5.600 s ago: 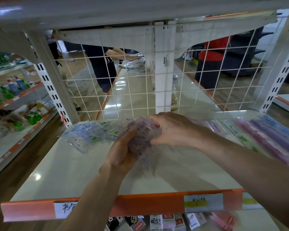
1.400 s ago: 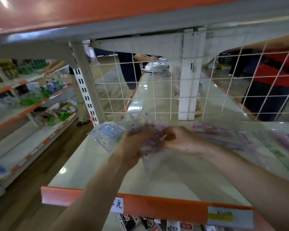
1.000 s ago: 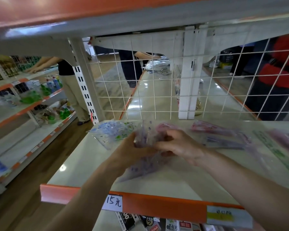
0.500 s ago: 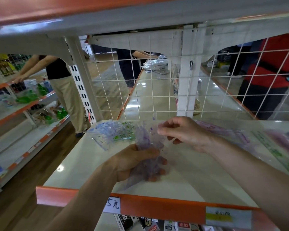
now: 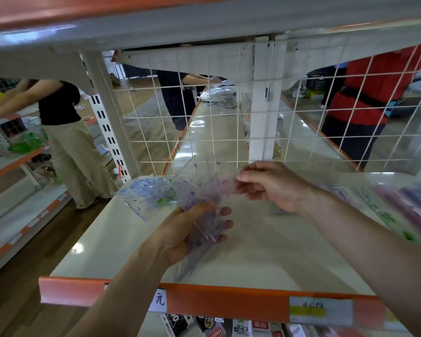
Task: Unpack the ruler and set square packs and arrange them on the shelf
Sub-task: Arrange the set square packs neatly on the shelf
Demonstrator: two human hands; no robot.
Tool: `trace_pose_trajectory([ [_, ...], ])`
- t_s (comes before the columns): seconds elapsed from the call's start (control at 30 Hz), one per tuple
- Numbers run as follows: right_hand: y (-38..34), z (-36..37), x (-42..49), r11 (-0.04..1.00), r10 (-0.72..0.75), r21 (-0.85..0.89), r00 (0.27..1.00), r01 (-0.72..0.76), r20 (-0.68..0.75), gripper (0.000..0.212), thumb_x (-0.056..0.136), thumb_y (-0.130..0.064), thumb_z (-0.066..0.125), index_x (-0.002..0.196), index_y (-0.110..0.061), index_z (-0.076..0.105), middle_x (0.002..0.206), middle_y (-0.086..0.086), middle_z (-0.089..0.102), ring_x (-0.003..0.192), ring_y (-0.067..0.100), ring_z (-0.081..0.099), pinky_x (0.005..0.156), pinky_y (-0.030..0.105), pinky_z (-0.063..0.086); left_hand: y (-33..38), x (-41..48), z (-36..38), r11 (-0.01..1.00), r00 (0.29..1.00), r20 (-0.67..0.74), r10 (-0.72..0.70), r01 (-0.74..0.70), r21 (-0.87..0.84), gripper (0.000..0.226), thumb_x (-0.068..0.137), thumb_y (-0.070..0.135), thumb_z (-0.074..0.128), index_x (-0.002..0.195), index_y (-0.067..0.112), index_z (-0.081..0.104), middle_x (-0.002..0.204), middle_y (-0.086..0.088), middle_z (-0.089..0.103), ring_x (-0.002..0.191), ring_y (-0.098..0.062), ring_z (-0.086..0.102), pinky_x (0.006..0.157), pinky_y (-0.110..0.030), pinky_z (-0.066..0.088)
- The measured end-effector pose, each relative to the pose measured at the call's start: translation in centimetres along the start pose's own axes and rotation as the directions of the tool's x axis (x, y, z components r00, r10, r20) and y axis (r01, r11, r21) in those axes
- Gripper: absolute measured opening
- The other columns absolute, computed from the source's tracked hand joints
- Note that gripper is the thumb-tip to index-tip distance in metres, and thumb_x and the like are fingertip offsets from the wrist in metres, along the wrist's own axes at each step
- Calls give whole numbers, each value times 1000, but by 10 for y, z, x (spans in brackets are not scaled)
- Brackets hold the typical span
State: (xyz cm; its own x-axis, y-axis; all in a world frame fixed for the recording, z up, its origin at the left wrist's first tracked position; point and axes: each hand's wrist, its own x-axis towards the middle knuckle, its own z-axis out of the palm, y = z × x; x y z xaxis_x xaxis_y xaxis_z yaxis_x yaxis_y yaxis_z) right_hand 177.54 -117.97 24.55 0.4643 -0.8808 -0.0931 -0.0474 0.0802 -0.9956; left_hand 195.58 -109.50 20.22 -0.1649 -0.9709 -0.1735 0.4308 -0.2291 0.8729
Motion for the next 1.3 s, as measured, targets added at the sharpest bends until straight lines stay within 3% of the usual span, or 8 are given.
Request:
trace_pose_trajectory([
  [0.2,-10,-14,7,933,29,-359,997,-2,69,8,87,-4,64,88,-12,65,74,3,66,63,9,61,59,21,51,2,-1,-2,1000,1000,-13,20,-21,-23,27,82,14,55,107,6,63,92,-14,69,75,-29,69,63,-39,57],
  [0.4,-2,-8,14,804,-108,-583,993,118,52,14,87,-12,65,100,-10,66,78,-1,66,66,4,58,61,19,47,-1,3,-3,999,996,-88,34,-34,-6,19,78,16,62,95,8,67,91,-14,67,74,-31,66,61,-38,57],
  [0.57,2,8,7,360,-229,-906,962,224,147,30,77,-38,71,91,-14,58,86,-1,59,76,16,54,65,31,40,-2,7,-9,997,994,-107,24,-31,-65,13,80,14,61,92,10,65,92,-15,66,76,-32,66,61,-37,58],
  [0.63,1,12,5,283,-234,-929,956,241,176,31,77,-38,69,98,-18,58,95,-4,55,86,16,54,66,29,38,-2,7,-10,997,995,-103,16,-24,-78,12,81,14,59,92,10,63,90,-14,66,73,-30,66,61,-36,57],
  [0.87,11,17,12,227,-180,-934,955,275,238,45,75,-38,70,115,-22,57,101,-6,51,88,13,53,68,22,36,1,5,-13,996,993,-114,-10,-1,-93,9,87,12,54,93,9,61,89,-13,65,72,-29,67,61,-37,57],
  [0.93,10,12,17,284,-131,-926,967,249,220,37,75,-34,70,109,-29,58,94,-13,53,84,6,51,64,14,34,4,4,-16,996,990,-143,-11,-2,-92,9,89,12,53,93,8,60,86,-14,65,69,-28,67,58,-36,56],
  [1.03,6,9,22,203,18,-967,987,152,159,27,79,-32,67,99,-20,54,85,-8,45,79,13,47,54,20,30,12,-1,-27,995,969,-246,23,-45,-86,11,94,11,49,97,6,59,79,-14,64,61,-27,66,53,-35,55],
  [1.3,8,23,38,170,207,-977,965,128,162,21,80,-34,66,87,-27,48,103,-3,48,87,17,48,52,22,30,18,-7,-36,993,946,-318,60,-88,-73,11,94,11,52,99,6,60,76,-13,66,59,-25,67,52,-35,56],
])
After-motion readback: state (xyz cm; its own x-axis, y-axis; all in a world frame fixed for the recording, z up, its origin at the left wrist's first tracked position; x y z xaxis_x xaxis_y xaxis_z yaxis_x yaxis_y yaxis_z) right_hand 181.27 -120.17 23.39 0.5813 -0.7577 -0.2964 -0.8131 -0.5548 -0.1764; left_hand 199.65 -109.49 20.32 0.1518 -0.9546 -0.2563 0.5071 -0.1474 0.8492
